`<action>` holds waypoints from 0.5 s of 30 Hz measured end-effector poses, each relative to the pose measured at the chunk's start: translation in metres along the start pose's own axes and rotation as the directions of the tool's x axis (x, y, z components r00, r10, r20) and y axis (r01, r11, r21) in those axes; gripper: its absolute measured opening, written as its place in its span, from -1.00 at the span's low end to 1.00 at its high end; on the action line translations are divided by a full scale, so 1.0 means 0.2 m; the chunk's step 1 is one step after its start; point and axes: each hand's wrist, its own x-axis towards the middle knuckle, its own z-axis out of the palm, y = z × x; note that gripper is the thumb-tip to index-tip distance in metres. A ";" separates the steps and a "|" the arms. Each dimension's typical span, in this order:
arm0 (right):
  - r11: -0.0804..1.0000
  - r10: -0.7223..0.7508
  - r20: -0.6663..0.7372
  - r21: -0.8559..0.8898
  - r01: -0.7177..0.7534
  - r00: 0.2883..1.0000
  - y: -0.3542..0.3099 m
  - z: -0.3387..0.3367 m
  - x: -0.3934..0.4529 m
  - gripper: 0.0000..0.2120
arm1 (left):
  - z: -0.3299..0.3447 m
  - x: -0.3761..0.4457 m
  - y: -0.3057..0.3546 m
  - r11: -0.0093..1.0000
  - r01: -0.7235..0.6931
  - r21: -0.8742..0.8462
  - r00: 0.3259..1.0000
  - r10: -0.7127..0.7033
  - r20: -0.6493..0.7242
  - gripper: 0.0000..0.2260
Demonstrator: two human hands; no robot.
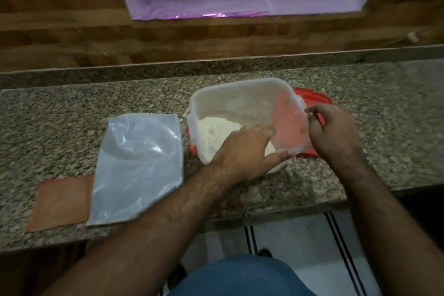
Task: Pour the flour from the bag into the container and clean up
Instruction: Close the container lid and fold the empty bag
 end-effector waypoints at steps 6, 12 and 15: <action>0.938 0.174 -0.033 0.311 -0.155 0.984 0.48 0.12 0.04 -0.65 | 0.08 0.11 0.07 0.944 0.148 0.294 0.927 -0.236 0.291 -0.39; 0.995 0.044 0.430 0.063 -0.079 0.902 0.76 0.50 0.05 -0.62 | 0.11 0.10 0.08 0.903 0.206 0.378 0.932 -0.298 0.204 -0.36; 0.989 -0.010 0.547 -0.119 0.090 0.837 0.83 0.61 0.03 -0.64 | 0.11 0.10 0.07 0.894 0.258 0.365 0.919 -0.343 0.192 -0.35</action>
